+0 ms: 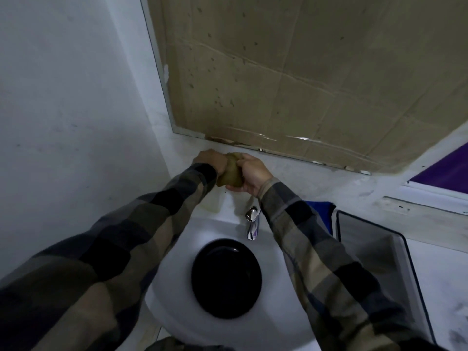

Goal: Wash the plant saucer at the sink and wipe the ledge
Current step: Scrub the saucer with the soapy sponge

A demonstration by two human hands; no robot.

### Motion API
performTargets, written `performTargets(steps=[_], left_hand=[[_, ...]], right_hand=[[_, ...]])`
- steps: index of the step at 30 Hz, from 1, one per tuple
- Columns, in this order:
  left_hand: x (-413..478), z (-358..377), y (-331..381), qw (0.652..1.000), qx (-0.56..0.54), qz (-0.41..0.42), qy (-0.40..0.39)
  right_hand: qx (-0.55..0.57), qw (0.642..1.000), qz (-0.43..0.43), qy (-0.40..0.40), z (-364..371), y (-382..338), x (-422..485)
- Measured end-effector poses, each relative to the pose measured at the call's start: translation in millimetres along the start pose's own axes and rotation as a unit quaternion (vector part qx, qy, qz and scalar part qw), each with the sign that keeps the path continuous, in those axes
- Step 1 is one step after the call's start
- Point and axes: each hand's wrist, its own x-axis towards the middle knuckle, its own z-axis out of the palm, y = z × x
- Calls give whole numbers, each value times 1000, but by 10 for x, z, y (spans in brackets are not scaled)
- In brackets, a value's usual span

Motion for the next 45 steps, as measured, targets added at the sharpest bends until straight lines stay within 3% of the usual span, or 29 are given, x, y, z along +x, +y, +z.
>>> performTargets(steps=[3,8,12,15,19,28,32,39,42,45], left_hand=[[-24,-29,11,1000,0,11,-6],[-14,-129,11,988,-149,-11,-31],[49,-123,-31,948,-318,12,-1],[-66,-140,-121,925,-372,75,36],[-211,-16,-368,927,-332,166,54],[-226,45,-427,948,-225,217,56],[-255,31,-425,955,-124,257,78],[-176,-74,-485,932,20,358,49],[-187,-132,-476,938,9,347,20],[-250,-131,-425,950,-133,279,-40]], right_hand=[[-8,1000,0,-2,-1,31,-48],[17,1000,2,-8,-51,64,-60],[29,1000,11,-4,-70,75,-24],[41,999,19,5,-144,74,-15],[10,1000,15,16,-242,228,53],[-106,993,-29,52,-27,609,189],[-140,985,-65,83,-2,635,253],[-177,974,-103,93,-10,643,281],[-166,978,-95,84,-19,622,255],[-153,982,-73,79,-16,602,211]])
